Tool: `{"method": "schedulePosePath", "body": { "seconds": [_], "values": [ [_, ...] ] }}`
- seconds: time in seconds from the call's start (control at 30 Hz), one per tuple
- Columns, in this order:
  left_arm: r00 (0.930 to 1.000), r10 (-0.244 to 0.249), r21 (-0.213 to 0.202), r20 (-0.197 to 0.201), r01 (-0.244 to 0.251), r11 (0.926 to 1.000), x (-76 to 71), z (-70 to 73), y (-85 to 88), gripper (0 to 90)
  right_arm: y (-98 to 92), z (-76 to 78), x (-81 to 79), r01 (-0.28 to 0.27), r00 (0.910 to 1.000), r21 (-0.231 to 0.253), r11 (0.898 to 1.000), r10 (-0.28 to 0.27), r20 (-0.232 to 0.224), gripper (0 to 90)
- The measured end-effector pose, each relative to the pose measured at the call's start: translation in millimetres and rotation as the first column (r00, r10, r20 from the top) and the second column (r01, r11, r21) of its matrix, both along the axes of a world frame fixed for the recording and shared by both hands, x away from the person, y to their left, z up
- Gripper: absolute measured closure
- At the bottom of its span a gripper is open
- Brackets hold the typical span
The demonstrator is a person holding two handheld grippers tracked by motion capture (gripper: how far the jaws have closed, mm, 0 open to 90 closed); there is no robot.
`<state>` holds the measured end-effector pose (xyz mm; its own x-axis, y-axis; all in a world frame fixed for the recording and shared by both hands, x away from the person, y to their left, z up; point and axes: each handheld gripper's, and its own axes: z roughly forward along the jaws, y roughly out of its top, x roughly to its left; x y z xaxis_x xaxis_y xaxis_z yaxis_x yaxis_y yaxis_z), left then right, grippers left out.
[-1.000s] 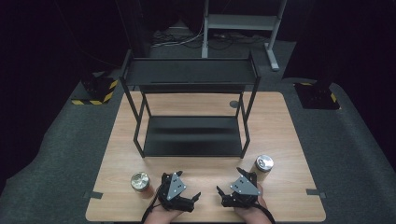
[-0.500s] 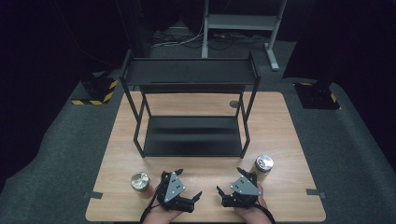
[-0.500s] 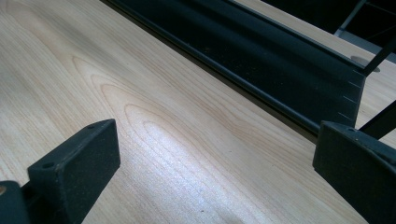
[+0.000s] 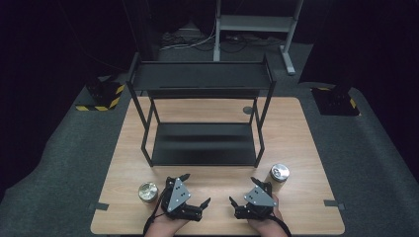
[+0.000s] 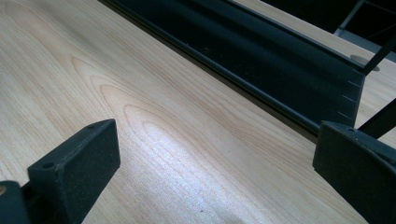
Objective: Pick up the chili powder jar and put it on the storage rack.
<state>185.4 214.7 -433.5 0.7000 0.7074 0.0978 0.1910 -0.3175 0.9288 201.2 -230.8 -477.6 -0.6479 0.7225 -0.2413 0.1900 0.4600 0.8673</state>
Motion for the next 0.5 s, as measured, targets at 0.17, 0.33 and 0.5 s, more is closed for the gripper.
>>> {"method": "schedulePosePath", "body": {
  "seconds": [0.17, 0.33, 0.5],
  "values": [
    [0.9998, 0.012, -0.009, 0.014, -0.011, 0.9999, -4.0, 4.6, 7.1, 0.6, 0.0, 0.2, 0.1, 0.001, 1.0000, 0.000, 1.000, -0.001, -0.001, 0.0],
    [0.9993, 0.030, -0.016, 0.023, -0.029, 0.9994, -8.0, 8.6, 15.5, 0.6, 0.1, 0.4, 0.1, 0.004, 1.0000, 0.004, 1.000, -0.004, -0.006, 0.0],
    [0.9983, 0.048, -0.018, 0.035, -0.047, 0.9987, -12.7, 11.4, 24.3, 0.6, -0.1, 0.2, 0.1, 0.006, 1.0000, 0.008, 1.000, -0.006, -0.006, 0.0]
  ]
}}
